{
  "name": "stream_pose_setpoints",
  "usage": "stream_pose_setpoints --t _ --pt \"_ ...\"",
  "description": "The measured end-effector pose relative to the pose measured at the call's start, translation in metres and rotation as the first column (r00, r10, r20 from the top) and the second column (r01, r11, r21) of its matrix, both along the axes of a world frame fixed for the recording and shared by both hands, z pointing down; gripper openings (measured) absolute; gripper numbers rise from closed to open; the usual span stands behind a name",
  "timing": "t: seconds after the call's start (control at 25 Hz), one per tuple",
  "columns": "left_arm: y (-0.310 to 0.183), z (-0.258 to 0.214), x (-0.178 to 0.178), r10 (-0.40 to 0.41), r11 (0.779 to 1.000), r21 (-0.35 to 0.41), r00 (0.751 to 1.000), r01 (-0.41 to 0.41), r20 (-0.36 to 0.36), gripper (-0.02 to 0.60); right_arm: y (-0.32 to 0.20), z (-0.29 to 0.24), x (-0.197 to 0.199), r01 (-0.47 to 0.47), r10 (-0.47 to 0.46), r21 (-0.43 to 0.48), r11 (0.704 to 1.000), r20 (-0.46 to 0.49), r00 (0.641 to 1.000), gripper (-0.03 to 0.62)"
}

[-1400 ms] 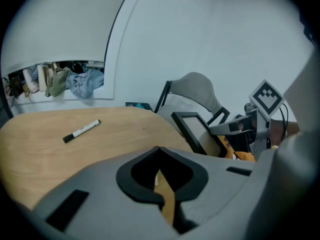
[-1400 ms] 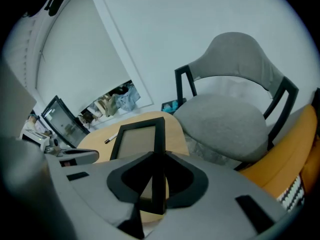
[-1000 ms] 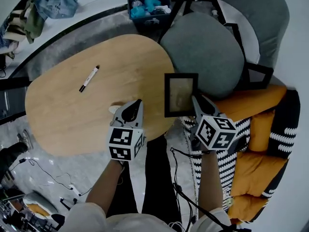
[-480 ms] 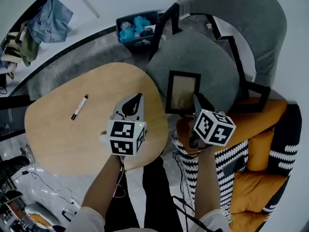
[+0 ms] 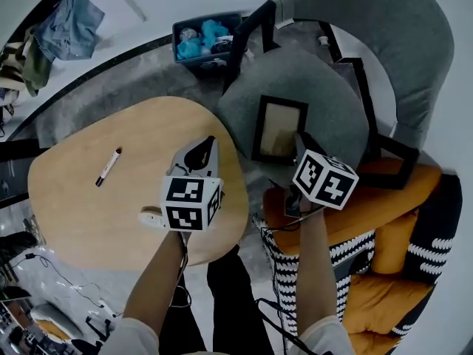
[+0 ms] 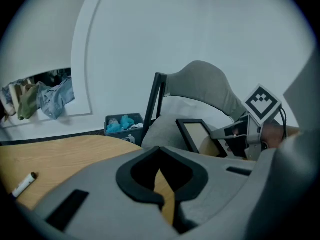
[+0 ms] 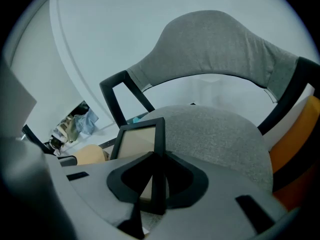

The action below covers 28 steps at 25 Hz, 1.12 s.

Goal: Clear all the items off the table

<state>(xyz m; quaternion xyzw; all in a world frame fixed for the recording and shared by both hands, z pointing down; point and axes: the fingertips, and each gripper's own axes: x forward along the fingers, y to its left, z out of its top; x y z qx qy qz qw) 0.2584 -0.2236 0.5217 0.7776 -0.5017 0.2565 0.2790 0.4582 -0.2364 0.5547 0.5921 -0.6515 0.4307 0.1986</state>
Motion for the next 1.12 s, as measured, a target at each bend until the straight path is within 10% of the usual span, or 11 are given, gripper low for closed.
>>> stream_pose_setpoints --t 1.12 --pt "0.07 -0.056 -0.067 -0.019 1.0 0.014 0.994 0.02 -0.11 0.002 0.054 -0.052 -0.065 0.021 -0.017 0.061 0.998 -0.059 0.998 0.146"
